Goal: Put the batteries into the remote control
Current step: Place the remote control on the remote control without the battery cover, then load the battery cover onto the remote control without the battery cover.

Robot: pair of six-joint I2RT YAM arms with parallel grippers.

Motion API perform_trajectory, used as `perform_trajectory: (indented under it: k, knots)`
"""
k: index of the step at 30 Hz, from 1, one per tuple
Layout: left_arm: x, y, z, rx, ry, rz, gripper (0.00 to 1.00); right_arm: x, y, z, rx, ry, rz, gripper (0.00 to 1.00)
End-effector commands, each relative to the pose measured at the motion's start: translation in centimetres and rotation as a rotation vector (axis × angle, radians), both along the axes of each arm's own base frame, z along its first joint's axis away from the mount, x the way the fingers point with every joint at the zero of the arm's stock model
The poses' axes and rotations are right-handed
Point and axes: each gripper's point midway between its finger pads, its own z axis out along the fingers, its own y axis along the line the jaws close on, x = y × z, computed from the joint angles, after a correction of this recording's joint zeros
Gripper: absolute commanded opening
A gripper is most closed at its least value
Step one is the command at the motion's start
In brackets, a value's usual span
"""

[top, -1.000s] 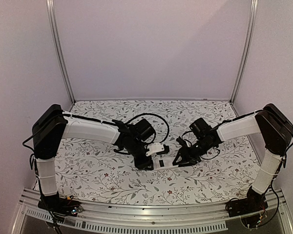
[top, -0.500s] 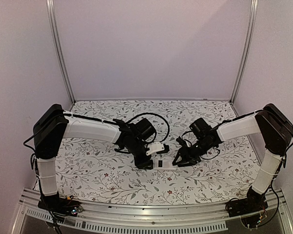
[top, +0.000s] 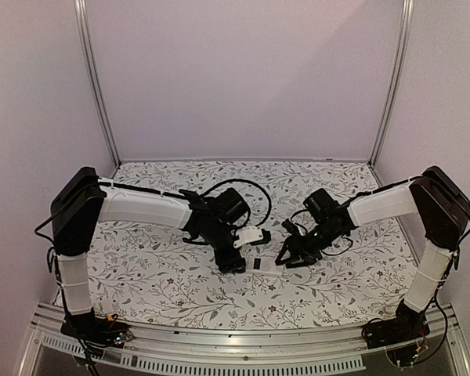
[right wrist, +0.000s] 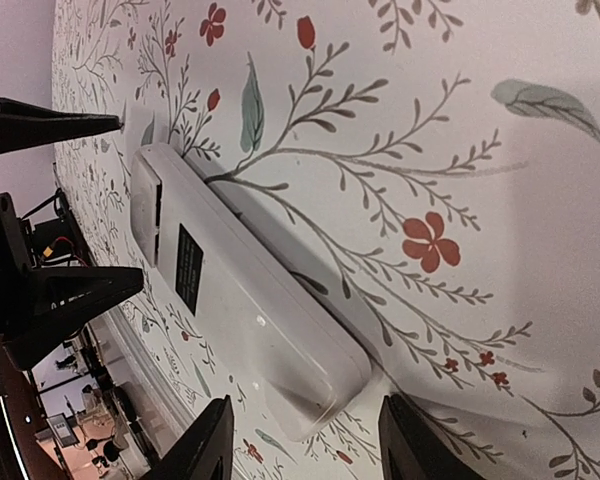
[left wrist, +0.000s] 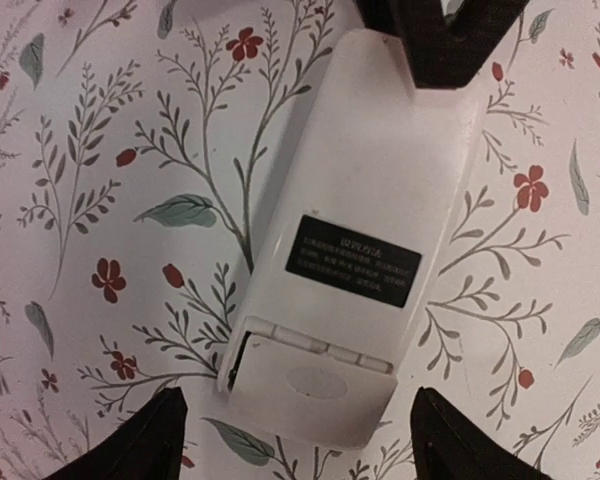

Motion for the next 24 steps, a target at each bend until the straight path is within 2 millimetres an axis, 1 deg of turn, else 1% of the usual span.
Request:
perform_trajectory:
  k: [1,3,4,6,7,9,11,13,15,16,17,19,21,23,24]
  knots:
    - [0.8,-0.5,4.2,-0.099,-0.045,0.037,0.83,0.2,-0.9,-0.1,-0.066,-0.026,-0.004,0.52]
    - [1.0,-0.4,5.2,-0.126,-0.058,0.068,0.87,0.4,-1.0,0.5,-0.067,-0.047,-0.002,0.53]
    - [1.2,-0.3,6.0,-0.147,-0.068,0.089,0.91,0.5,-1.1,0.8,-0.064,-0.057,-0.002,0.54]
    - [1.8,0.4,6.9,-0.177,-0.09,0.158,0.98,0.8,-1.0,1.4,-0.057,-0.081,-0.001,0.54]
    - [2.2,1.0,7.4,-0.187,-0.106,0.211,0.99,1.0,-1.0,2.0,-0.05,-0.099,0.001,0.55]
    - [2.9,2.3,8.4,-0.216,-0.118,0.31,1.0,1.2,-0.9,2.7,-0.045,-0.126,0.012,0.55]
    - [3.2,3.3,9.7,-0.287,-0.106,0.414,1.0,1.6,-0.8,3.6,-0.043,-0.16,0.021,0.56]
    - [4.0,4.6,11.2,-0.367,-0.125,0.558,1.0,2.0,-0.6,4.4,-0.034,-0.195,0.033,0.58]
    - [4.2,6.3,11.3,-0.425,-0.077,0.731,1.0,2.5,-0.2,5.8,-0.008,-0.231,0.051,0.59]
    - [4.0,6.7,11.1,-0.43,-0.038,0.772,1.0,2.7,0.1,6.4,0.001,-0.249,0.057,0.59]
    - [3.5,6.8,10.5,-0.432,0.01,0.763,1.0,3.0,0.4,6.9,0.01,-0.261,0.064,0.6]
    - [1.8,6.2,9.4,-0.445,0.083,0.686,0.99,3.4,1.4,8.2,0.038,-0.284,0.093,0.59]
    - [1.1,6.6,8.3,-0.467,0.086,0.68,0.99,3.8,2.4,9.1,0.049,-0.297,0.122,0.59]
    - [1.0,7.3,7.3,-0.473,0.055,0.687,1.0,4.2,3.4,9.7,0.052,-0.315,0.159,0.58]
    - [0.8,7.3,6.8,-0.472,0.045,0.664,0.98,4.4,4.0,9.6,0.058,-0.309,0.177,0.58]
